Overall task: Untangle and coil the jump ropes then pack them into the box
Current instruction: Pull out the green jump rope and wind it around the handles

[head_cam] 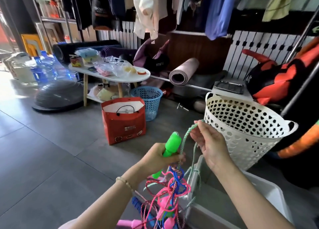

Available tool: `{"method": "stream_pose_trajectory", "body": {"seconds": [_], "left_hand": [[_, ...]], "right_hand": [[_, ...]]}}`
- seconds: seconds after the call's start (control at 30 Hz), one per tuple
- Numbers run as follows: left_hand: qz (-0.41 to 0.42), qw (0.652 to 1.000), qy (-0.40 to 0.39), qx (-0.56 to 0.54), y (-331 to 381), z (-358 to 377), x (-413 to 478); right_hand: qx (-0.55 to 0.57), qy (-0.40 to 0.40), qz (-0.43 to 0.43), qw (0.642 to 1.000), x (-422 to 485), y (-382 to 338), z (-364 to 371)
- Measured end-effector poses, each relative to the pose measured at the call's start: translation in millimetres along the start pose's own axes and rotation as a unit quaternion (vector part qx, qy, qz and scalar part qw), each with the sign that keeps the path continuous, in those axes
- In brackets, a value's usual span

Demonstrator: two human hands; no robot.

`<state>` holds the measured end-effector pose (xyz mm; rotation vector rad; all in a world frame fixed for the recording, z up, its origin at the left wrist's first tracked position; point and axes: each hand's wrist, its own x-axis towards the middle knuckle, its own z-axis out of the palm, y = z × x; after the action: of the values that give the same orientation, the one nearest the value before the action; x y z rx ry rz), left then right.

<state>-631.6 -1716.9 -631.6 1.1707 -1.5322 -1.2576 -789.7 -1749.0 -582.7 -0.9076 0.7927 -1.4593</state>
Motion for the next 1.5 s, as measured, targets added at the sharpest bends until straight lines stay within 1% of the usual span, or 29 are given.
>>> {"method": "stream_pose_trajectory", "body": {"seconds": [0.03, 0.1, 0.17, 0.23, 0.3, 0.33, 0.5, 0.53, 0.57, 0.63, 0.67, 0.7, 0.73, 0.83, 0.93, 1.0, 1.07, 1.1, 1.23, 1.37, 1.5], "left_hand": [[0.008, 0.999, 0.024, -0.046, 5.5, -0.5, 1.3], [0.023, 0.986, 0.073, -0.145, 18.6, -3.7, 3.8], [0.029, 0.968, 0.112, -0.223, 29.7, -9.5, 5.7], [0.033, 0.949, 0.138, -0.282, 37.0, -15.3, 6.6], [0.032, 0.936, 0.163, -0.31, 40.2, -21.2, 6.6], [0.026, 0.934, 0.173, -0.313, 38.2, -23.7, 7.2], [-0.014, 0.948, 0.164, -0.273, 29.9, -18.8, 4.8], [-0.019, 0.952, 0.163, -0.26, 28.5, -19.2, 4.5], [-0.022, 0.961, 0.168, -0.22, 26.1, -21.4, 3.9], [-0.03, 0.982, 0.179, -0.056, 18.4, -27.3, 1.7], [-0.037, 0.984, 0.172, 0.027, 14.6, -27.7, 0.2], [-0.047, 0.983, 0.156, 0.079, 11.4, -24.5, -1.6], [-0.06, 0.984, 0.139, 0.098, 8.4, -19.1, -3.5], [-0.078, 0.99, 0.102, 0.065, 3.5, -0.3, -5.6], [-0.068, 0.991, 0.117, 0.007, 3.6, 10.7, -2.1], [-0.072, 0.987, 0.119, -0.076, 8.3, 18.3, -0.9], [-0.092, 0.974, 0.129, -0.16, 13.9, 22.4, 2.1], [-0.096, 0.969, 0.144, -0.178, 15.7, 21.7, 4.1], [-0.074, 0.968, 0.183, -0.154, 17.0, 11.9, 10.3], [-0.063, 0.977, 0.185, -0.082, 12.7, 8.6, 13.2], [-0.091, 0.972, 0.204, -0.068, 10.1, -11.1, 13.3]], "right_hand": [[0.002, -0.019, 0.012, 1.0, -0.5, 0.6, -1.5], [-0.04, -0.083, 0.064, 0.994, -3.1, 7.4, -4.8], [-0.099, -0.148, 0.13, 0.975, -10.0, 16.2, -5.8], [-0.144, -0.205, 0.163, 0.954, -18.7, 25.2, -4.8], [-0.206, -0.242, 0.13, 0.939, -21.7, 34.3, -6.1], [-0.241, -0.248, 0.105, 0.932, -21.4, 36.8, -6.4], [-0.352, -0.259, 0.055, 0.898, -23.7, 38.4, -3.3], [-0.356, -0.249, 0.045, 0.9, -23.1, 38.2, -3.3], [-0.345, -0.226, 0.035, 0.91, -21.3, 36.5, -3.6], [-0.287, -0.161, 0.02, 0.944, -16.8, 27.8, -3.7], [-0.251, -0.13, 0.015, 0.959, -13.7, 23.1, -3.9], [-0.212, -0.107, 0.013, 0.971, -11.6, 18.1, -3.4], [-0.178, -0.09, 0.014, 0.98, -10.3, 14.4, -3.6], [-0.124, -0.064, 0.015, 0.99, -11.8, 9.8, -1.8], [-0.091, -0.048, 0.015, 0.995, -13.5, 8.5, 0.6], [-0.074, -0.045, 0.01, 0.996, -13.1, 6.0, 1.3], [-0.071, -0.061, 0.011, 0.996, -13.8, 5.4, 1.7], [-0.072, -0.072, 0.013, 0.995, -14.8, 6.9, 2.3], [-0.089, -0.093, 0.013, 0.992, -17.7, 15.0, 5.2], [-0.106, -0.062, -0.03, 0.992, -14.1, 15.1, 3.1], [-0.118, -0.032, -0.067, 0.99, -9.1, 7.0, -4.4]]}}
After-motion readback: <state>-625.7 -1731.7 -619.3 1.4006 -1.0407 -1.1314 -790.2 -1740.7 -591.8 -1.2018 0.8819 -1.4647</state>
